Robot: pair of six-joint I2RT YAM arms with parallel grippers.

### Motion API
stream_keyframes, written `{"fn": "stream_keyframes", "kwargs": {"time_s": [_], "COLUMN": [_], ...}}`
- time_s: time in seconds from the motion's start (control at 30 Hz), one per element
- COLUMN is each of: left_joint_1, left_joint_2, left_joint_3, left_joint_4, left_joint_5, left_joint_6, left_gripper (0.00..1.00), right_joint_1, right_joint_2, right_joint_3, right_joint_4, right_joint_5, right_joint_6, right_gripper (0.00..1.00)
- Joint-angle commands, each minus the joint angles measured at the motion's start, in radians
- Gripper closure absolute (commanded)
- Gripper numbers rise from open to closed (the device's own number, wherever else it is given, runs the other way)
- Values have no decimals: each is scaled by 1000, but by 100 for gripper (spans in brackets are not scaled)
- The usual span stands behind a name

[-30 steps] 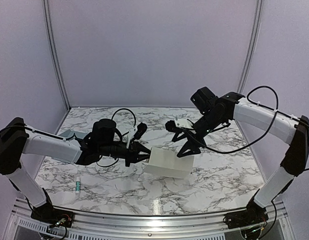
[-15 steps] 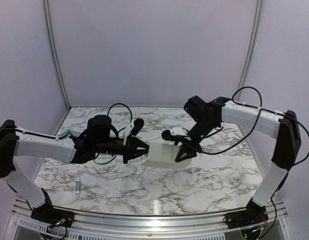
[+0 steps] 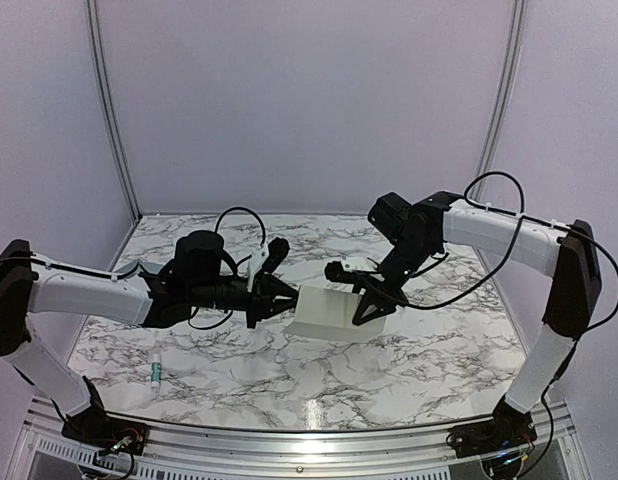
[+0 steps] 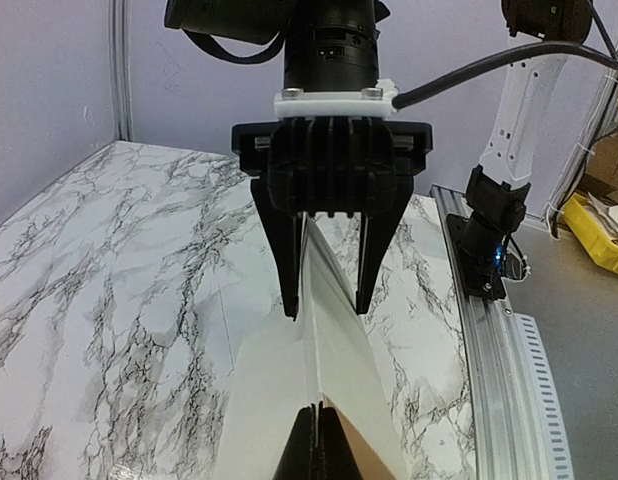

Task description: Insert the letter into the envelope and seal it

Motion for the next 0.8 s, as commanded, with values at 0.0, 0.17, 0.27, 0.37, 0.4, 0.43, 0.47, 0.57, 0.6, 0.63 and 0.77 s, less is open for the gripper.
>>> {"fn": "stream_keyframes", "kwargs": {"time_s": [0.0,0.17,0.27,0.37,0.4,0.43,0.47,0.57,0.6,0.63,0.77], "left_joint_1": [-8,-11,-12,-13,-13,-13,-12,-12,-12,-11,-13], "left_joint_2": [-21,-21,-22,-24,-25,-28,-31,-53,-73,-101,-273], "left_joint_3": [-5,-4,-7,-10,-11,-14,-18,-36,-49,-67,-252], "left_joint_4": [-25,-28,-28,-29,-31,-30,-30,-31,-29,-27,202], "left_joint_5": [-4,-6,-15,-24,-28,-33,-44,-142,-203,-277,-448], "left_joint_6": [25,35,42,47,49,53,58,66,59,46,-6], "left_gripper": [100,100,100,100,100,100,97,69,63,57,48], "right_joint_1": [2,3,2,2,2,2,1,1,1,0,-11], "right_joint_2": [6,10,23,36,39,40,43,48,49,47,41], "right_joint_3": [50,62,62,63,64,63,63,63,61,58,41], "right_joint_4": [-36,-48,-57,-64,-65,-66,-67,-70,-70,-70,-58], "right_joint_5": [-24,-46,-57,-64,-67,-70,-73,-78,-78,-78,-100], "right_joint_6": [3,10,12,14,14,15,15,15,15,15,18], "right_gripper": [63,66,77,87,90,93,94,98,99,99,100]}}
